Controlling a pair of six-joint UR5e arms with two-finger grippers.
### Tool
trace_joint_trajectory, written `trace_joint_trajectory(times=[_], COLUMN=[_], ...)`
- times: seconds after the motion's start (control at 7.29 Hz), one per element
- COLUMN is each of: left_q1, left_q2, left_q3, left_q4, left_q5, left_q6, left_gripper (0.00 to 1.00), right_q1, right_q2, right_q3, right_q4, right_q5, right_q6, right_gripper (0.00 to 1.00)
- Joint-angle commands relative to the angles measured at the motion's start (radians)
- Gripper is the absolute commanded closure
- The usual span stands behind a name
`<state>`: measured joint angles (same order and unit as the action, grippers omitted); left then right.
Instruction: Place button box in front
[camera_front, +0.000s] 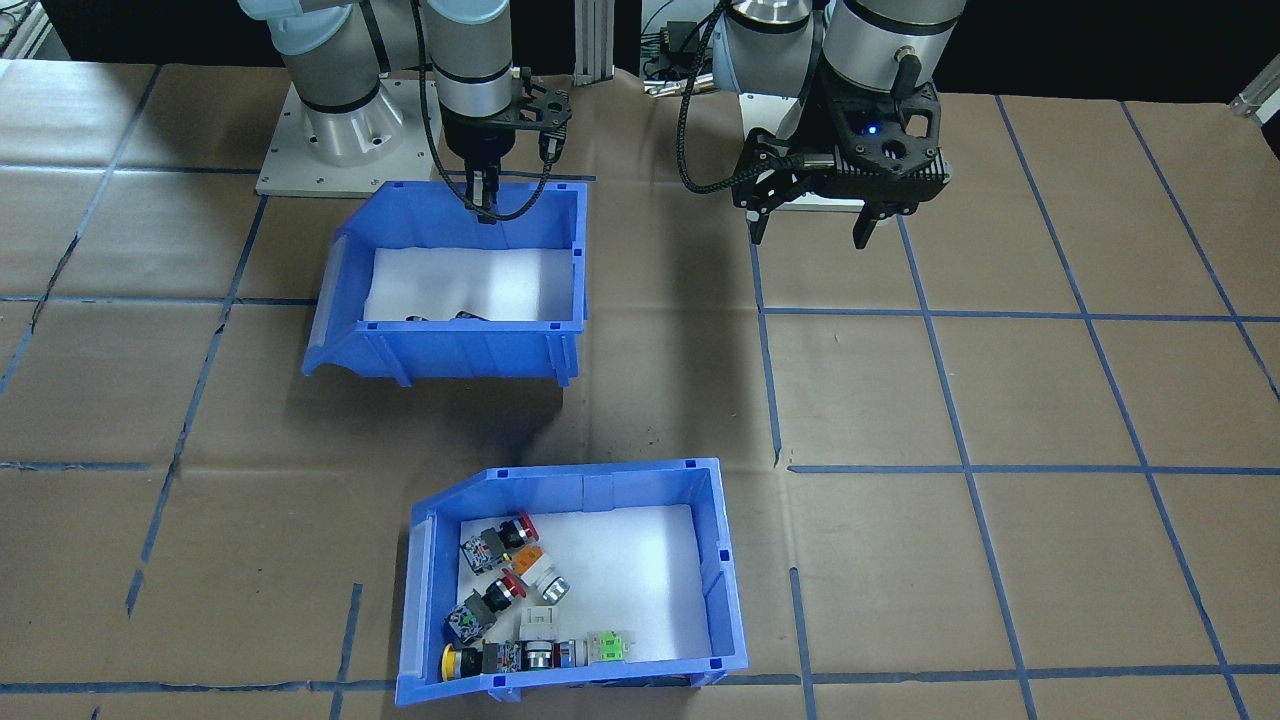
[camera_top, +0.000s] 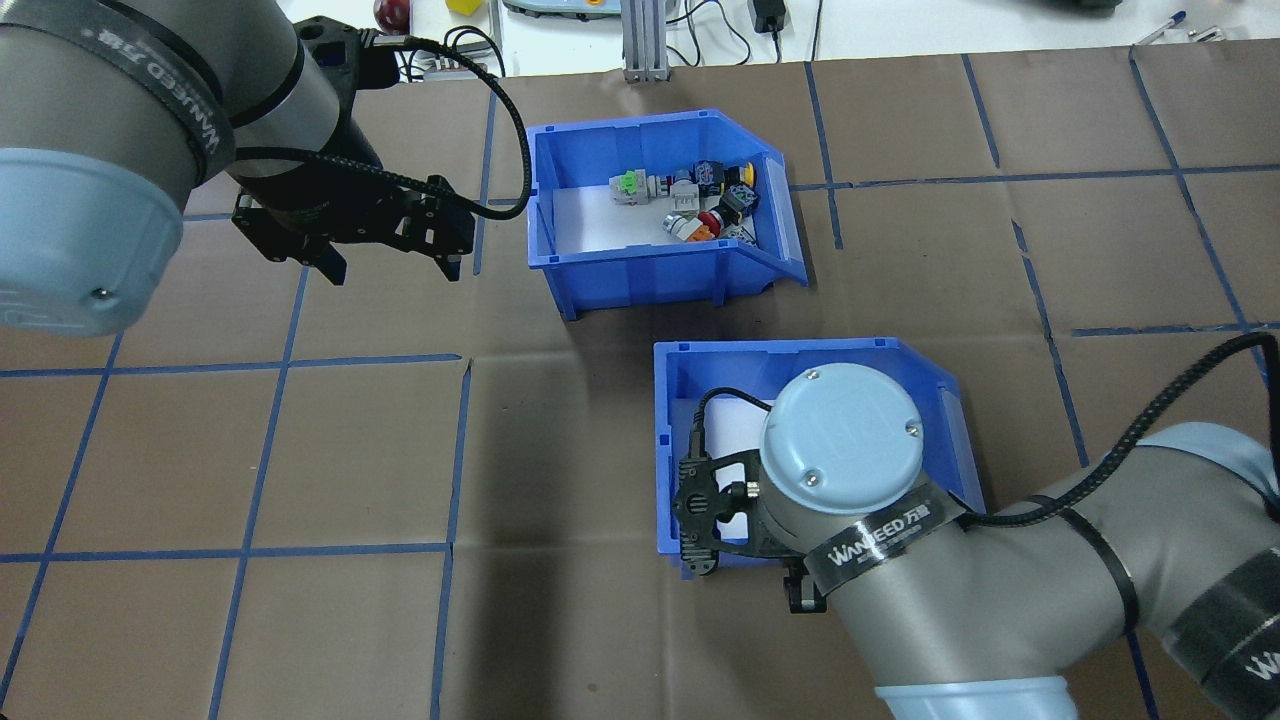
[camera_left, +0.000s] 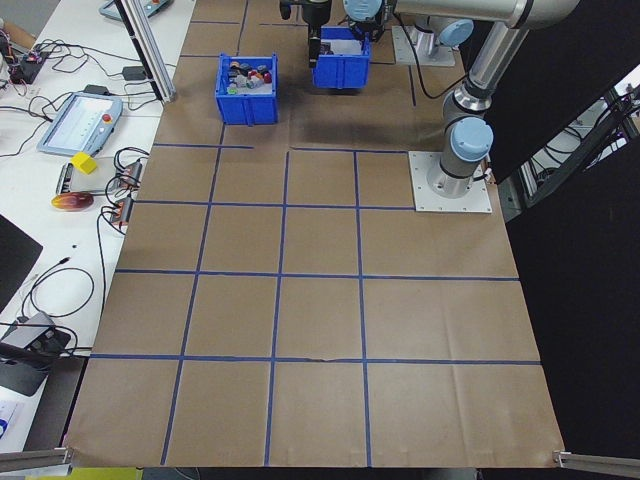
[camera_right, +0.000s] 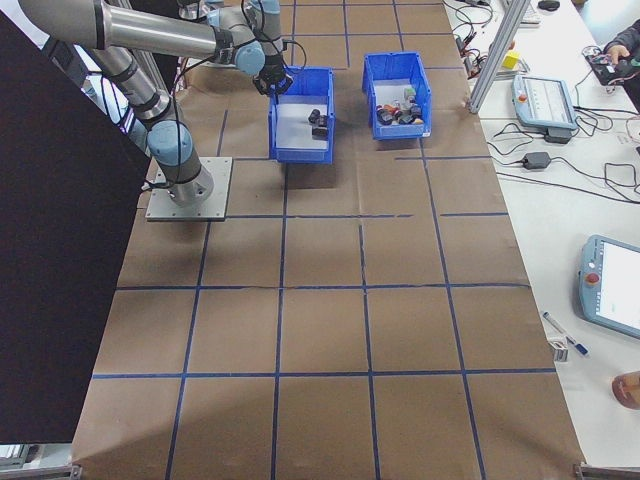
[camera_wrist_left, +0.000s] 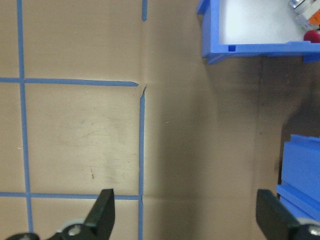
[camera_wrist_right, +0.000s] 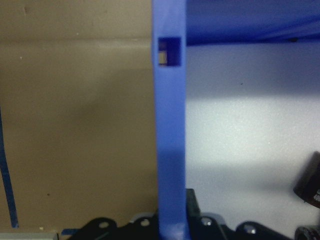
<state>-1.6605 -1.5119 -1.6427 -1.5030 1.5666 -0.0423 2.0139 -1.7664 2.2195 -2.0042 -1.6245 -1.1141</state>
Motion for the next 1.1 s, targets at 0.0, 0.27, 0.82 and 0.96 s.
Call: trace_joint_trajectory(times=[0.0,0.27,0.82,0.96], left_q1=[0.045,0.079,0.084,0.084], left_q2=[0.002,0.080,0.090,0.081], left_q3=[-0.043,-0.110,-0.151,-0.152], left_q4=[-0.003,-0.009,0.004,0.003], left_q5=[0.003,0.007,0.015,0.013], left_q6=[0.074,0.180,0.186,0.186], left_gripper=[0.01,0.01,0.01,0.01], right_q1=[0.071,0.118,0.141,0.140], right_q2=[0.060,0.131,0.145,0.137], right_q3=[-0.026,-0.081,-0.083,-0.087], right_q4=[-0.039,-0.041,-0.045,-0.039], right_q5=[0.000,0.000,-0.006,-0.015], right_q6=[0.063,0.118,0.148,0.148], right_gripper=[0.94,0.94,0.00,0.00])
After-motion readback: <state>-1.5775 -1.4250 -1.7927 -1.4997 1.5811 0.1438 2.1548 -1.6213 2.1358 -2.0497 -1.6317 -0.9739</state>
